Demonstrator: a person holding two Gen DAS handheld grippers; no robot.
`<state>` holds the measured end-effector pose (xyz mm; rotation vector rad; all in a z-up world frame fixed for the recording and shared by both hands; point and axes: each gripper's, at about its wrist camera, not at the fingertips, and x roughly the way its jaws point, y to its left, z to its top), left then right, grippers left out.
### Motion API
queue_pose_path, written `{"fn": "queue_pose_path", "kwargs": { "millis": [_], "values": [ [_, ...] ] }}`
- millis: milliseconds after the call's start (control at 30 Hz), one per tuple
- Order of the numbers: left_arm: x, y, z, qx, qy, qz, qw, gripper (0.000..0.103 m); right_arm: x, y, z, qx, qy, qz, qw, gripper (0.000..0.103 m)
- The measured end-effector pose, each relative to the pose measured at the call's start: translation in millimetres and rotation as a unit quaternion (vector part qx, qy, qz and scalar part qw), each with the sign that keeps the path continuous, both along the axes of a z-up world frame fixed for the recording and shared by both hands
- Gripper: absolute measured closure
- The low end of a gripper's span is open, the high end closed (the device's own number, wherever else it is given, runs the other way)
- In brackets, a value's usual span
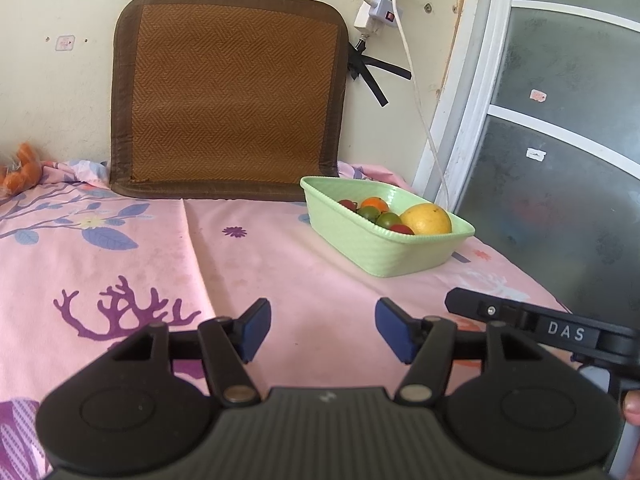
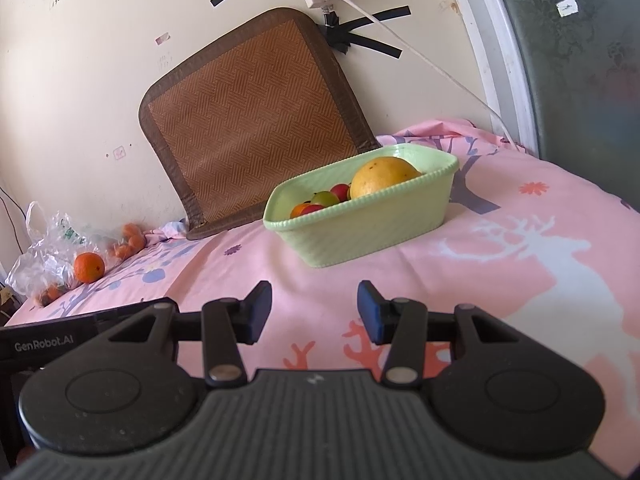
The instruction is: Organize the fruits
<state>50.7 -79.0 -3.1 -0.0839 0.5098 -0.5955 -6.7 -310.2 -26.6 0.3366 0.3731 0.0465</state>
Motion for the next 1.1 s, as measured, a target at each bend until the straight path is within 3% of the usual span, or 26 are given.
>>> {"fn": "queue_pose_path", "kwargs": {
  "millis": [700,867,1100],
  "values": [
    [-0.4,-0.9,1.0,0.013,-0.004,0.017,0.9998,0.040,0.2,-1.3,-0.7,0.002,0.003,-0.003,1.000,0.047],
    [1.9,-1.2,0.8,0.021,0.000,0.035,0.9992,0.028,0.1,-2.4,-1.3,0.007,0.008,-0.010,1.000,0.045],
    [-1.0,-7.1,1.0,0.052,-0.011,0.062,0.9967,0.022,-1.7,-0.6,-1.0,0.006,0.003,-0.009,1.000,0.044]
  ]
}}
